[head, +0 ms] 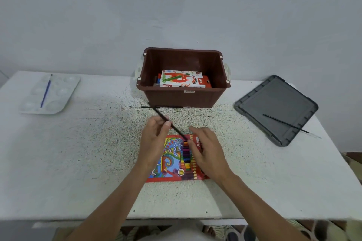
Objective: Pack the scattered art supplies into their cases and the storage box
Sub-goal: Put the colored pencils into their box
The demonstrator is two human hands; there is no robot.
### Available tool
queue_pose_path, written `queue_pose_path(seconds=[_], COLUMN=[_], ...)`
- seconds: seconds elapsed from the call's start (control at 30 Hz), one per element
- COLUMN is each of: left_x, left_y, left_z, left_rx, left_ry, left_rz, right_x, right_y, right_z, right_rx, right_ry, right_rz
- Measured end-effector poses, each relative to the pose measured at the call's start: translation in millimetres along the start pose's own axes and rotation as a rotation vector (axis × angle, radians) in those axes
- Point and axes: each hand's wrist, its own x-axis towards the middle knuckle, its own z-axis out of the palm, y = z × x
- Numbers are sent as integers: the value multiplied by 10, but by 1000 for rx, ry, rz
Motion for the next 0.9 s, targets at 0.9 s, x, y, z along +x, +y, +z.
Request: queue_pose_path(seconds=[0.9], left_x=[1], left_y=[-723], left_z=[-708], left_rx=[614], left_ry=[2], left_rz=[176], right_x=[-140], right_y=[992], right_z=[-757], right_rx=[-567], right_ry=[153], right_rz=[113])
